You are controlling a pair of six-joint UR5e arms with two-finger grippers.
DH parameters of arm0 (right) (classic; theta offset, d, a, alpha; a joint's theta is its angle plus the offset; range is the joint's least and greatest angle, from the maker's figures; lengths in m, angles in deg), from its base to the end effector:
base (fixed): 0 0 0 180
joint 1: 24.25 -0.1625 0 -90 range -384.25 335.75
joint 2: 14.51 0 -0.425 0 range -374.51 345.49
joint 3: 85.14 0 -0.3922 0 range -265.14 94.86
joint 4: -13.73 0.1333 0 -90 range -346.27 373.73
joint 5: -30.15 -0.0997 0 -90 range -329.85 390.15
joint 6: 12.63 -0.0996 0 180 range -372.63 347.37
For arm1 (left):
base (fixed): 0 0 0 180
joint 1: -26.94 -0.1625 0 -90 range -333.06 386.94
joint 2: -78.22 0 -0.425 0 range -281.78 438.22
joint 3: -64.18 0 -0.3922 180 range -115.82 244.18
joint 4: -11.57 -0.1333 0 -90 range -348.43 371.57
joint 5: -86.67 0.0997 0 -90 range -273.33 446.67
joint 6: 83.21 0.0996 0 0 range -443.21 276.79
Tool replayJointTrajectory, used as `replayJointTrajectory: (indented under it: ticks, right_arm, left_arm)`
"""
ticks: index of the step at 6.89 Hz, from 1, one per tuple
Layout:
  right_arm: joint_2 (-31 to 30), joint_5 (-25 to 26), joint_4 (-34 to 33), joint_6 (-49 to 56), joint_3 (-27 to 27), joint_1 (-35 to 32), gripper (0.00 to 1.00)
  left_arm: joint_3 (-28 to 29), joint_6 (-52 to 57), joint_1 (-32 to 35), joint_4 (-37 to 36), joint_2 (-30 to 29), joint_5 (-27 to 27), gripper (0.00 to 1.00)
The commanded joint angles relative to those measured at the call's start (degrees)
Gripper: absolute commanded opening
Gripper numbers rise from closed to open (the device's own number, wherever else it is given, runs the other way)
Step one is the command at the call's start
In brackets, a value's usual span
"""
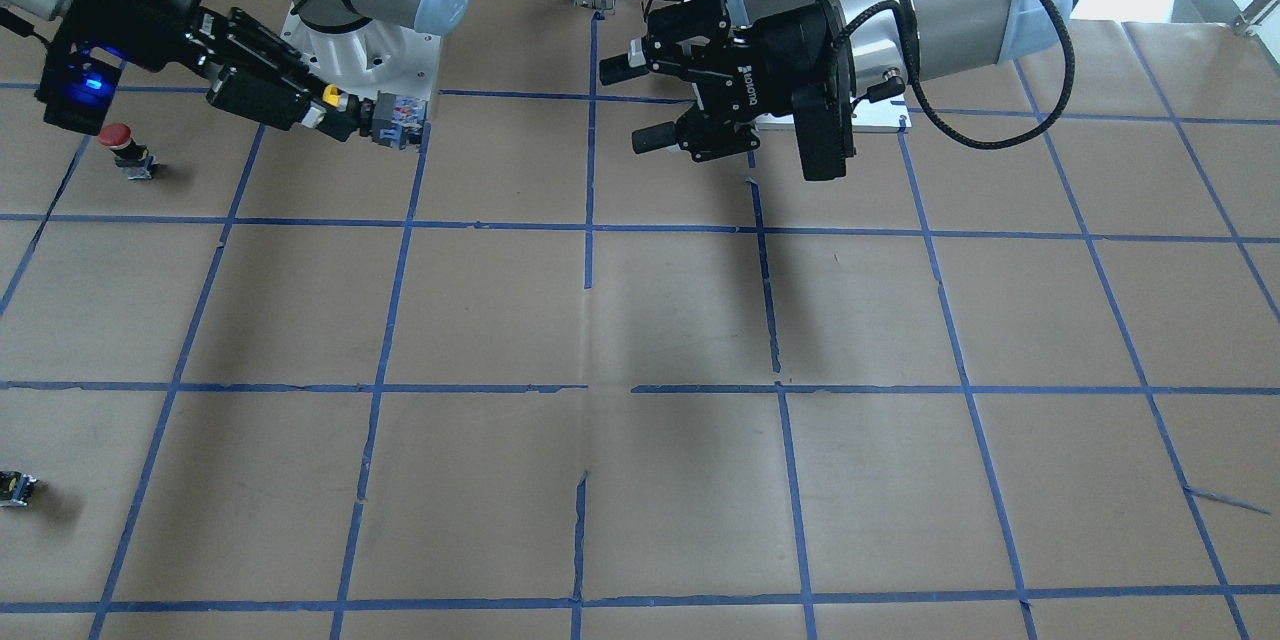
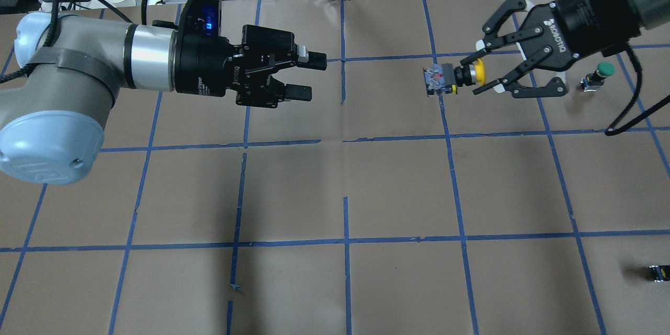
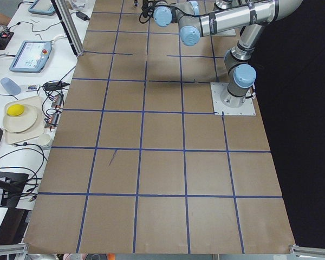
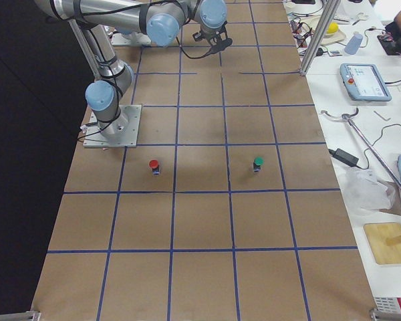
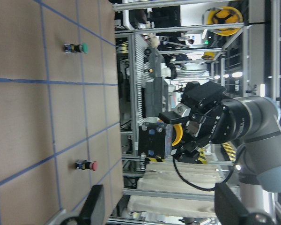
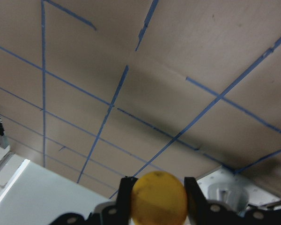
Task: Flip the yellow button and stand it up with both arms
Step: 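Open the left gripper and withdraw it while the right gripper carries the button away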
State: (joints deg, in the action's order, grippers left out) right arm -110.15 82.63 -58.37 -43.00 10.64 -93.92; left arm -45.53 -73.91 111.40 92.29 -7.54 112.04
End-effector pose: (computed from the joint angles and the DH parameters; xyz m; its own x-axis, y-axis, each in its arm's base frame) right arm 0.0357 -0.4619 0.4785 -0.4181 0.8411 -0.3431 0.6279 0.5405 0.5600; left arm -0.1797 -0.4606 0.4285 -0.4271 0.0234 0.9039 -0.0273 0.9989 -0.0388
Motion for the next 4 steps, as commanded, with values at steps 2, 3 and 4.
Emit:
replayJointTrajectory:
  ticks: [2,3,4]
  right_arm:
    - [6.7,21.2,-13.1,29.7,7.1,8.9,0.18]
    - [7.0,25.5,-21.3,34.0,9.7,9.9,0.18]
    - [7.3,29.0,-26.1,40.4,11.1,10.3,0.18]
  left_arm:
    - [10.6,-2.3,-1.0,3.6,-3.2,30.4,0.84]
    - [14.5,-2.0,-0.9,6.3,-4.9,40.0,0.84]
    - [18.7,-1.6,-1.0,9.9,-7.7,50.3,0.85]
